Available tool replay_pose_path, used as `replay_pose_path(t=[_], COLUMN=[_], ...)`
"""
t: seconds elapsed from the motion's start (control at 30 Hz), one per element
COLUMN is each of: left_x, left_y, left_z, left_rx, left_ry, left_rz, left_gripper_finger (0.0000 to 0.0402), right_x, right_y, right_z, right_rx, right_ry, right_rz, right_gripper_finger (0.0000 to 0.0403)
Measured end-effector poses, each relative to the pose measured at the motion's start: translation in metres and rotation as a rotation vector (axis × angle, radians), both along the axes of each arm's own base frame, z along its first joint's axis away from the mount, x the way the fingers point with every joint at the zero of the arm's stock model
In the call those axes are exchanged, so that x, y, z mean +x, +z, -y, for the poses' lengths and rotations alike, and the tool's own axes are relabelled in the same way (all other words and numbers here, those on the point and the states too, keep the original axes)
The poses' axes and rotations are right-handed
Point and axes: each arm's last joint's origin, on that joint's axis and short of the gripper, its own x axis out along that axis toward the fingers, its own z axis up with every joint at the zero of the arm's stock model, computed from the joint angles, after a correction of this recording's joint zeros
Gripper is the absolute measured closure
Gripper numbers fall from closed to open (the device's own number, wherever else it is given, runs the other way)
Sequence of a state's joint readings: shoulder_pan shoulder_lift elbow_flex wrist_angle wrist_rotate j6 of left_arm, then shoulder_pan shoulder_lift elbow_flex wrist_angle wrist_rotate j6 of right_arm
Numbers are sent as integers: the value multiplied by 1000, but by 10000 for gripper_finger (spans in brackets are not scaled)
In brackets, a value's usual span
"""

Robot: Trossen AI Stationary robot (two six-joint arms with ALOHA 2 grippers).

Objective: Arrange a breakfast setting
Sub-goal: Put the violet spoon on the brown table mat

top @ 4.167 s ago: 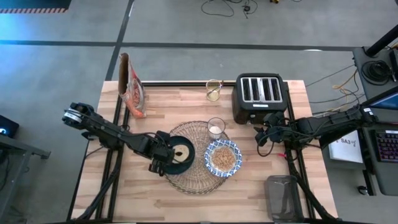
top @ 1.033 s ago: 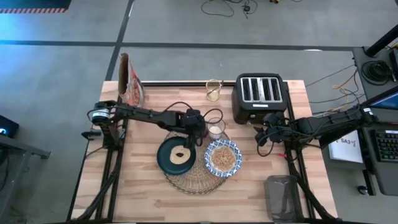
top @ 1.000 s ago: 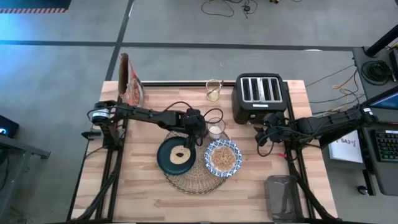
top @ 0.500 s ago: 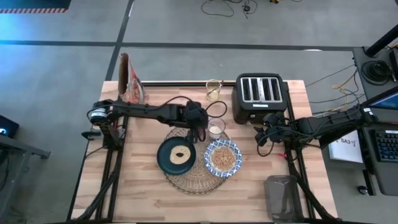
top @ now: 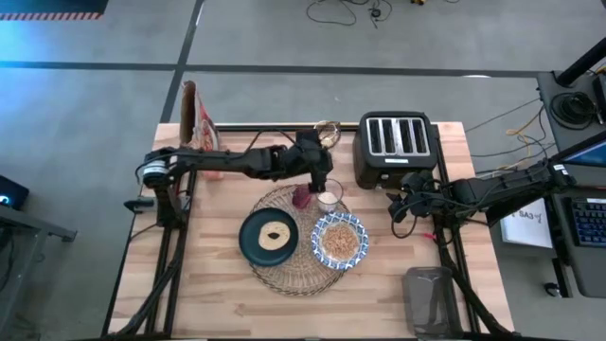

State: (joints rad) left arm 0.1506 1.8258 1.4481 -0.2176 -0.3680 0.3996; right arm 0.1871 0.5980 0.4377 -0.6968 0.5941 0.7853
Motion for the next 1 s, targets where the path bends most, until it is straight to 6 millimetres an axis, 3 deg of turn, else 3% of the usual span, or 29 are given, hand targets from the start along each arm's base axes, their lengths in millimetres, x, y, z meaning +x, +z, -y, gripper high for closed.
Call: replay_pose_path(t=[0.27,0.47,0.77,0.87,1.0], left_x=[6,14,46,48,47], left_y=[-23,-39,-55,-65,-64], left_z=[-55,-85,-104,-109,-111], left_rx=[-13,-41,-44,-68,-73], left_ry=[-11,51,163,204,271], left_rz=[201,291,394,408,474], left_gripper_finger=[129,129,129,129,129], right_x=[0,0,0,0,0], right_y=[0,0,0,0,0], right_z=[0,0,0,0,0], right_rx=[0,0,0,0,0], right_ry=[0,0,0,0,0], right_rz=[0,0,0,0,0], right_gripper_finger=[220,220,220,220,220])
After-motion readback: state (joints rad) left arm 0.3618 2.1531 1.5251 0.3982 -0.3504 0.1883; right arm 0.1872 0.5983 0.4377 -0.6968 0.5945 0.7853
